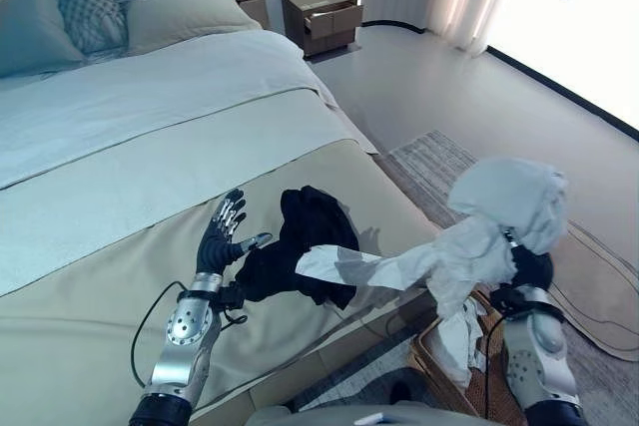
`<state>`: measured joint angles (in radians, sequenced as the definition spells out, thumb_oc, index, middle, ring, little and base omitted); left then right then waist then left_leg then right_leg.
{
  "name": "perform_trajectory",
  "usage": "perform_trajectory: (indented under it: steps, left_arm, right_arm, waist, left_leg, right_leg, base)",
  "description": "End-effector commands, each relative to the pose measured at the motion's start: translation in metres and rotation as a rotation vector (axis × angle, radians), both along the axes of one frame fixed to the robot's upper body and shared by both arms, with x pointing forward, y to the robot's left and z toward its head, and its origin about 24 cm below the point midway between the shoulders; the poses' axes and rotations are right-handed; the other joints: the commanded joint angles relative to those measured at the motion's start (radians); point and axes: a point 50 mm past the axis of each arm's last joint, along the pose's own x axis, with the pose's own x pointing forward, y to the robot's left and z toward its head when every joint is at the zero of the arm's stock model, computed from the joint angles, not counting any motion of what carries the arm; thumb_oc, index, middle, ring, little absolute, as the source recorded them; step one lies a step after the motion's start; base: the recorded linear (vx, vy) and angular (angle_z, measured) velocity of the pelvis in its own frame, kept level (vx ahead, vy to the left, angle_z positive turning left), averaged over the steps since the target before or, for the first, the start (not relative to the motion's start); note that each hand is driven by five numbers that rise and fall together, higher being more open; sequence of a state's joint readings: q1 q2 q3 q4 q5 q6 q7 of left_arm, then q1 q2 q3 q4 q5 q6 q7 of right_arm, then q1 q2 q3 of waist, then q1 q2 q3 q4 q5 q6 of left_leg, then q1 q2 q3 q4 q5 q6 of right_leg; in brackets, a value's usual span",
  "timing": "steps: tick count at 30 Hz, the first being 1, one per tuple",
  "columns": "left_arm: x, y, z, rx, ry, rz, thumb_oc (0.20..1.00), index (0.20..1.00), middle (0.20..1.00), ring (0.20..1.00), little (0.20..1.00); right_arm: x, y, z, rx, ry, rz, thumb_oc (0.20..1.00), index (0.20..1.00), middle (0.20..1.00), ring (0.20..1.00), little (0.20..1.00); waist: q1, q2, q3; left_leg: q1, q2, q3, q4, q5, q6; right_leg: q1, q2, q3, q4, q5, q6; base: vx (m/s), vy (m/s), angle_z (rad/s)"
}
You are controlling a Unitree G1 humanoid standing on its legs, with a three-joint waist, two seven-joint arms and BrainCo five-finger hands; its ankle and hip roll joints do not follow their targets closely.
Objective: Pick up clothes into the bucket
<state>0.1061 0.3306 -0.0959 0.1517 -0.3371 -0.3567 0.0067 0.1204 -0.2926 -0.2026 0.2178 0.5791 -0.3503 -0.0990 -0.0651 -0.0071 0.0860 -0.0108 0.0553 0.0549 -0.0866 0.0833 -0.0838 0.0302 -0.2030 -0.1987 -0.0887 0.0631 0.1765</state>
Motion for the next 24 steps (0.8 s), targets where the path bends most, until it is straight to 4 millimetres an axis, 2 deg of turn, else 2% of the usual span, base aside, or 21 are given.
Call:
perform_trajectory:
  steps: [1,2,3,5,6,7,8,11,12,20,24]
  left_arm:
    - [0.006,0.018,0.015,-0.022,-0.091,0.048,1.000,1.000,1.000,1.000,1.000]
    - [0.006,0.018,0.016,-0.023,-0.091,0.048,1.000,1.000,1.000,1.000,1.000]
    - [0.006,0.022,0.018,-0.042,-0.108,0.066,1.000,1.000,1.000,1.000,1.000]
    - [0.006,0.026,0.026,-0.040,-0.155,0.094,1.000,1.000,1.000,1.000,1.000]
    - [0.006,0.026,0.027,-0.040,-0.157,0.095,1.000,1.000,1.000,1.000,1.000]
    - [0.008,0.026,0.033,-0.042,-0.195,0.100,1.000,1.000,1.000,1.000,1.000]
    - [0.008,0.026,0.034,-0.042,-0.198,0.101,1.000,1.000,1.000,1.000,1.000]
    - [0.012,0.025,0.049,-0.051,-0.279,0.126,1.000,1.000,1.000,1.000,1.000]
    - [0.013,0.025,0.049,-0.052,-0.281,0.127,1.000,1.000,1.000,1.000,1.000]
    - [0.020,0.021,0.057,-0.057,-0.335,0.174,1.000,1.000,1.000,1.000,1.000]
    - [0.023,0.020,0.060,-0.055,-0.351,0.176,1.000,1.000,1.000,1.000,1.000]
  right_arm:
    - [0.005,-0.033,0.046,-0.178,-0.179,-0.155,0.200,0.200,0.200,0.200,0.200]
    - [0.005,-0.033,0.046,-0.179,-0.179,-0.156,0.200,0.200,0.200,0.200,0.200]
    - [0.002,-0.047,0.046,-0.211,-0.150,-0.214,0.200,0.200,0.200,0.200,0.200]
    - [0.000,-0.059,0.050,-0.248,-0.138,-0.272,0.200,0.200,0.200,0.200,0.200]
    - [0.000,-0.059,0.051,-0.249,-0.140,-0.272,0.200,0.200,0.200,0.200,0.200]
    - [0.004,-0.064,0.055,-0.246,-0.159,-0.305,0.200,0.200,0.200,0.200,0.200]
    - [0.004,-0.064,0.056,-0.246,-0.161,-0.305,0.200,0.200,0.200,0.200,0.200]
    - [0.011,-0.063,0.074,-0.255,-0.248,-0.326,0.200,0.200,0.200,0.200,0.200]
    - [0.012,-0.063,0.074,-0.255,-0.250,-0.326,0.200,0.200,0.200,0.200,0.200]
    - [0.021,-0.055,0.119,-0.269,-0.475,-0.345,0.200,0.200,0.200,0.200,0.200]
    - [0.016,-0.059,0.123,-0.278,-0.494,-0.380,0.200,0.200,0.200,0.200,0.200]
  waist:
    - [-0.008,-0.037,0.007]
    - [-0.008,-0.036,0.008]
    - [-0.013,-0.034,0.034]
    - [-0.026,-0.029,0.086]
    - [-0.026,-0.028,0.087]
    - [-0.032,-0.022,0.118]
    - [-0.032,-0.022,0.119]
    - [-0.041,-0.004,0.170]
    - [-0.040,-0.004,0.171]
    - [-0.063,0.017,0.217]
    - [-0.067,0.019,0.222]
  left_leg:
    - [-0.024,-0.024,0.009,0.127,-0.124,0.037]
    - [-0.025,-0.024,0.009,0.129,-0.125,0.037]
    - [-0.045,-0.027,0.008,0.147,-0.130,0.039]
    - [-0.084,-0.029,0.012,0.176,-0.132,0.041]
    - [-0.087,-0.029,0.013,0.179,-0.133,0.041]
    - [-0.111,-0.030,0.018,0.196,-0.133,0.041]
    - [-0.115,-0.029,0.019,0.200,-0.135,0.042]
    - [-0.166,-0.030,0.030,0.232,-0.137,0.042]
    - [-0.169,-0.030,0.031,0.235,-0.138,0.043]
    - [-0.186,-0.023,0.088,0.259,-0.155,0.047]
    - [-0.187,-0.027,0.096,0.260,-0.161,0.048]
  right_leg:
    - [-0.072,-0.016,-0.024,0.099,0.024,0.009]
    - [-0.074,-0.017,-0.023,0.102,0.022,0.009]
    - [-0.095,-0.020,-0.017,0.129,0.015,0.007]
    - [-0.140,-0.028,-0.006,0.163,0.009,0.004]
    - [-0.144,-0.028,-0.005,0.166,0.008,0.004]
    - [-0.172,-0.032,-0.001,0.181,0.010,0.002]
    - [-0.176,-0.032,0.000,0.185,0.009,0.001]
    - [-0.238,-0.041,0.017,0.221,0.010,-0.002]
    - [-0.242,-0.041,0.019,0.224,0.009,-0.002]
    - [-0.317,-0.041,0.076,0.262,0.012,0.006]
    - [-0.329,-0.042,0.088,0.269,0.008,0.008]
  base:
    - [0.00,0.000,0.00]
    - [-0.08,-0.005,-0.05]
    - [-0.12,-0.005,-0.07]
    - [-0.19,-0.002,-0.09]
    - [-0.19,0.000,-0.11]
    - [-0.10,-0.001,-0.09]
    - [-0.15,-0.001,-0.08]
    - [-0.12,0.009,-0.09]
    - [-0.08,0.003,-0.15]
    - [-0.02,0.009,-0.23]
    - [0.00,-0.006,-0.26]
